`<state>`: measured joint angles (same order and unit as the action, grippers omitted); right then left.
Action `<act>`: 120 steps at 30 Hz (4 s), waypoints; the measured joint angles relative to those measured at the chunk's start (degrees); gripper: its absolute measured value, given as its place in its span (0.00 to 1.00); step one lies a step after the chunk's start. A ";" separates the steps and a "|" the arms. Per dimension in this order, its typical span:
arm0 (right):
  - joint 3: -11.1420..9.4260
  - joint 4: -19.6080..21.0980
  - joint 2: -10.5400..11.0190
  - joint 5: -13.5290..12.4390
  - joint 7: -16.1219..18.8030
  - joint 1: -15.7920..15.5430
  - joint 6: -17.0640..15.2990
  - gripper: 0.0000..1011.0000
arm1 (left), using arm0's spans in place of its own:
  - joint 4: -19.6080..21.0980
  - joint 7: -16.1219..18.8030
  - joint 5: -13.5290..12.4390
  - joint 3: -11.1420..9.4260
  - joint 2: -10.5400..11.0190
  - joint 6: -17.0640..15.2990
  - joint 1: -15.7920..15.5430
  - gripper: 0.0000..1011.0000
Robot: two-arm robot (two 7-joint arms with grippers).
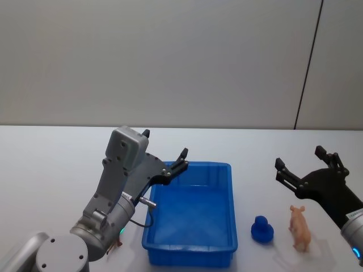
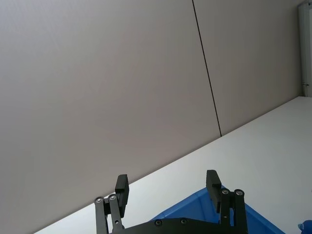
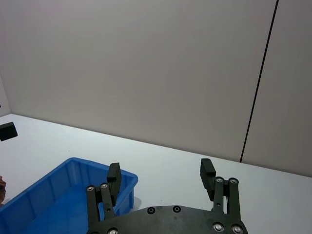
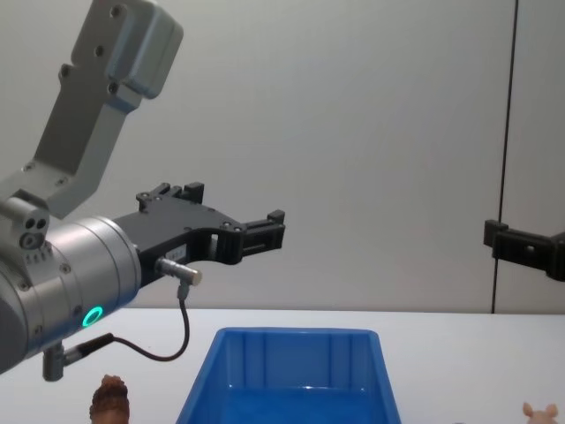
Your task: Pick up the two dolls from the table and place them into the box.
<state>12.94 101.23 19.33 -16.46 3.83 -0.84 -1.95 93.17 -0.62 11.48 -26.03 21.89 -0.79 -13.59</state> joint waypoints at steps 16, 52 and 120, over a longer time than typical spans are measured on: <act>0.00 0.00 0.00 0.00 0.00 0.00 0.00 0.99 | 0.00 0.00 0.00 0.00 0.00 0.00 0.00 0.99; 0.72 -0.71 -2.40 2.06 -9.12 -1.24 -7.39 0.99 | 0.00 0.00 0.00 0.00 0.00 0.00 0.00 0.99; 1.52 -15.71 -7.35 5.25 -9.33 0.08 -9.14 0.38 | 0.00 0.00 0.00 0.00 0.00 0.00 0.00 0.99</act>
<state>14.46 85.52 11.98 -11.22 -5.51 -0.76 -11.09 93.18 -0.63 11.48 -26.03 21.89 -0.80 -13.59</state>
